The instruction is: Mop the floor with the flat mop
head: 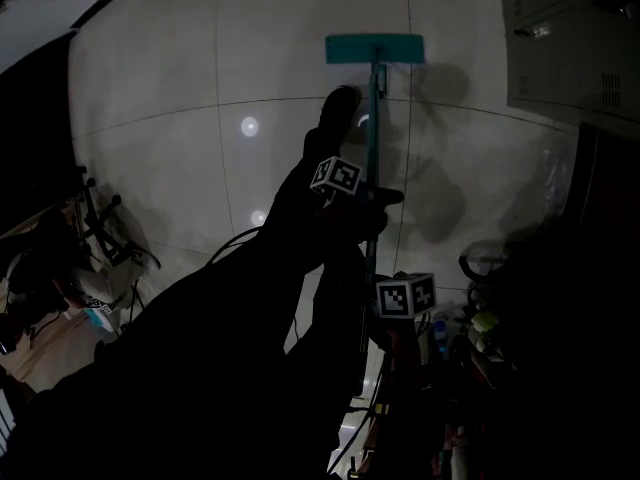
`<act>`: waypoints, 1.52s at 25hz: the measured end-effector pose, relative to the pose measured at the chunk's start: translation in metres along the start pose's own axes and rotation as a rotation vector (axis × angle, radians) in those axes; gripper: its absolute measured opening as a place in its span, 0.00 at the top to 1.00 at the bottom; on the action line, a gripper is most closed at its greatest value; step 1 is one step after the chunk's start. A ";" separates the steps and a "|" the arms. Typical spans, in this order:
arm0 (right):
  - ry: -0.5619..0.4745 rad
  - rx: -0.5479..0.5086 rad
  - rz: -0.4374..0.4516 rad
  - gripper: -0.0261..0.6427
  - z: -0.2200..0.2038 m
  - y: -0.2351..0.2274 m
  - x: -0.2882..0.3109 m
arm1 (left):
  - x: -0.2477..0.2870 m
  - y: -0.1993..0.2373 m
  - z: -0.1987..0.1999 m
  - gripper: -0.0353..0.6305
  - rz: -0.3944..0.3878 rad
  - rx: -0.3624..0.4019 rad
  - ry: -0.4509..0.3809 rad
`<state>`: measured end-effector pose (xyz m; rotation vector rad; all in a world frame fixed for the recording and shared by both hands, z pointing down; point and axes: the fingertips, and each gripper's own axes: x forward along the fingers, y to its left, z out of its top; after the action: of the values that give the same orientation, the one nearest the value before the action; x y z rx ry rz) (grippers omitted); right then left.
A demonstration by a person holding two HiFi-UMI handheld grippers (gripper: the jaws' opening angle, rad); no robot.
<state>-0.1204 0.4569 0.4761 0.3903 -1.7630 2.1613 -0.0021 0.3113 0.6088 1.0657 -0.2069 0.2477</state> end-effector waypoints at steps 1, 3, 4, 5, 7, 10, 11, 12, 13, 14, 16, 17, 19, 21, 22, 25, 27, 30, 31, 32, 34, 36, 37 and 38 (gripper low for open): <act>-0.003 -0.002 0.000 0.79 0.012 0.003 -0.001 | -0.001 -0.007 0.011 0.89 -0.002 0.002 -0.002; -0.009 -0.008 0.000 0.79 0.038 0.009 -0.004 | -0.004 -0.021 0.034 0.89 -0.006 0.007 -0.002; -0.012 -0.010 -0.001 0.79 0.053 0.011 -0.006 | -0.005 -0.029 0.046 0.89 -0.008 0.009 -0.001; -0.014 -0.012 -0.003 0.79 0.068 0.014 -0.008 | -0.006 -0.037 0.060 0.89 -0.010 0.011 0.003; -0.017 -0.010 -0.005 0.79 0.101 0.022 -0.010 | -0.010 -0.054 0.088 0.89 -0.011 0.011 0.011; -0.030 -0.001 -0.004 0.79 0.156 0.037 -0.013 | -0.017 -0.082 0.134 0.89 -0.010 0.010 0.024; -0.036 0.003 0.000 0.79 0.176 0.042 -0.013 | -0.019 -0.091 0.151 0.89 -0.012 0.013 0.027; -0.041 0.006 0.005 0.79 0.195 0.046 -0.013 | -0.022 -0.100 0.169 0.89 -0.012 0.016 0.031; -0.046 0.008 0.010 0.79 0.215 0.051 -0.013 | -0.025 -0.109 0.187 0.89 -0.011 0.020 0.036; -0.051 0.011 0.016 0.79 0.235 0.055 -0.012 | -0.028 -0.117 0.204 0.89 -0.010 0.023 0.040; -0.066 0.013 0.023 0.79 0.274 0.062 -0.012 | -0.034 -0.134 0.240 0.89 -0.009 0.031 0.046; -0.073 0.011 0.025 0.79 0.294 0.065 -0.011 | -0.037 -0.143 0.258 0.89 -0.011 0.036 0.047; -0.084 0.008 0.025 0.79 0.331 0.070 -0.008 | -0.044 -0.157 0.291 0.89 -0.011 0.042 0.049; -0.090 0.003 0.022 0.80 0.363 0.073 -0.005 | -0.050 -0.168 0.321 0.89 -0.008 0.050 0.049; -0.095 -0.001 0.020 0.80 0.378 0.073 -0.004 | -0.052 -0.173 0.336 0.89 -0.009 0.057 0.048; -0.102 -0.012 0.011 0.80 0.414 0.075 -0.001 | -0.057 -0.186 0.371 0.89 -0.019 0.076 0.039; -0.104 -0.013 0.013 0.80 0.427 0.075 0.001 | -0.059 -0.191 0.385 0.89 -0.019 0.086 0.030; -0.117 -0.007 0.042 0.80 0.435 0.081 0.001 | -0.063 -0.197 0.391 0.89 -0.027 0.095 0.005; -0.118 -0.007 0.053 0.80 0.433 0.085 0.002 | -0.065 -0.199 0.389 0.89 -0.034 0.094 -0.005; -0.114 -0.010 0.058 0.80 0.428 0.089 0.003 | -0.068 -0.199 0.384 0.90 -0.041 0.093 -0.013; -0.096 -0.026 0.052 0.80 0.412 0.094 0.004 | -0.074 -0.199 0.370 0.90 -0.049 0.100 -0.022; -0.072 -0.055 0.030 0.80 0.391 0.093 0.006 | -0.077 -0.199 0.352 0.90 -0.056 0.117 -0.035; -0.055 -0.069 0.020 0.80 0.377 0.091 0.008 | -0.076 -0.198 0.341 0.90 -0.061 0.126 -0.041; -0.031 -0.081 0.012 0.80 0.360 0.089 0.011 | -0.076 -0.195 0.328 0.90 -0.068 0.134 -0.045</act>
<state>-0.1647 0.0886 0.4725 0.3961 -1.8670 2.0948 -0.0314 -0.0758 0.5780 1.2101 -0.1958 0.1787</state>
